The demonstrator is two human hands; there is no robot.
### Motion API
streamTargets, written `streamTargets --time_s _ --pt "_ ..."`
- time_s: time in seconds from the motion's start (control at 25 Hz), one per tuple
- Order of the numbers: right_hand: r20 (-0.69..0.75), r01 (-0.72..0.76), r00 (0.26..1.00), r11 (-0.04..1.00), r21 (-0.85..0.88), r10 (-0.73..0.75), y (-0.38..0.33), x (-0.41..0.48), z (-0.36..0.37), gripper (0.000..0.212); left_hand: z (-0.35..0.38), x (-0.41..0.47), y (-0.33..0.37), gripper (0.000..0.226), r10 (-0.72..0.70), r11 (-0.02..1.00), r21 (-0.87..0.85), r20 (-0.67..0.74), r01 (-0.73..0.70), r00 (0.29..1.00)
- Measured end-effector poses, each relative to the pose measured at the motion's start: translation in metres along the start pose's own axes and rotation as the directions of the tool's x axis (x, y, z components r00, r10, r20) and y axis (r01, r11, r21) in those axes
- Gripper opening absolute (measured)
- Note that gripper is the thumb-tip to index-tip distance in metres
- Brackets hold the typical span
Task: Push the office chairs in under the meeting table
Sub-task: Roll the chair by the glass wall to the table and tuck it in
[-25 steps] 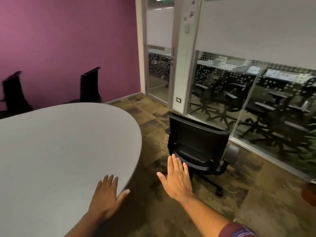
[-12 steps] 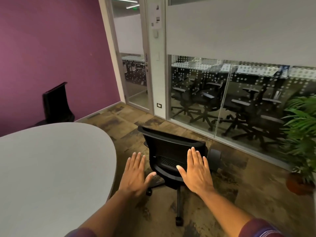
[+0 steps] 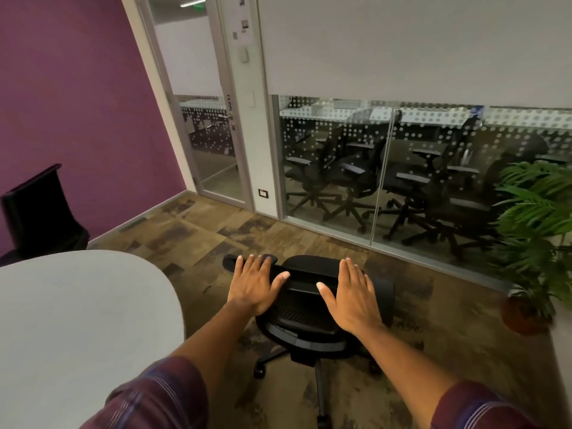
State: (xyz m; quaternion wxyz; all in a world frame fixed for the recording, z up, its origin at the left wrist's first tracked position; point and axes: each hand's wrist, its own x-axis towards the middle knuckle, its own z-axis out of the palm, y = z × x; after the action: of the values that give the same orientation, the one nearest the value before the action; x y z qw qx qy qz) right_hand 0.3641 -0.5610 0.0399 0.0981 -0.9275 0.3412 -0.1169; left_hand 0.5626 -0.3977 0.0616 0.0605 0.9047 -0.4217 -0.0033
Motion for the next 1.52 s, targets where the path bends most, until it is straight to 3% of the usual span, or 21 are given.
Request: streamTargets --time_s 0.12,0.24,0.4,0.64,0.88,1.36,1.52 --pt "-0.072 -0.119 0.991 0.989 -0.082 0.113 -0.004 0.021 0.019 0.089 0.004 0.045 -0.031 0.087 -0.033 0.999 0.007 0.116 0.032 0.993" --pt "-0.104 -0.042 0.994 0.980 -0.197 0.022 -0.001 0.040 0.029 0.077 0.005 0.078 -0.058 0.089 -0.017 0.999 0.032 0.198 0.010 0.980" --pt "-0.097 0.016 0.995 0.974 -0.226 -0.039 0.008 0.061 0.032 0.066 0.004 0.108 -0.071 0.095 0.065 0.982 0.155 0.255 -0.107 0.965" --pt "-0.071 0.081 0.992 0.968 -0.235 -0.101 0.036 0.099 0.029 0.067 0.005 0.132 -0.061 0.092 0.086 0.970 0.199 0.244 -0.137 0.966" --pt "-0.097 0.203 0.969 0.957 -0.205 -0.227 0.065 0.139 0.031 0.066 0.010 0.135 -0.054 0.081 -0.021 0.995 0.097 0.238 -0.002 0.971" --pt "-0.040 0.441 0.893 0.890 -0.119 -0.448 0.093 0.206 0.027 0.070 0.012 0.105 -0.025 0.103 -0.159 0.986 0.059 0.062 0.156 0.985" --pt "-0.025 0.525 0.849 0.847 -0.077 -0.529 0.090 0.222 0.029 0.070 0.013 0.085 -0.022 0.094 -0.243 0.970 0.029 0.072 0.241 0.967"
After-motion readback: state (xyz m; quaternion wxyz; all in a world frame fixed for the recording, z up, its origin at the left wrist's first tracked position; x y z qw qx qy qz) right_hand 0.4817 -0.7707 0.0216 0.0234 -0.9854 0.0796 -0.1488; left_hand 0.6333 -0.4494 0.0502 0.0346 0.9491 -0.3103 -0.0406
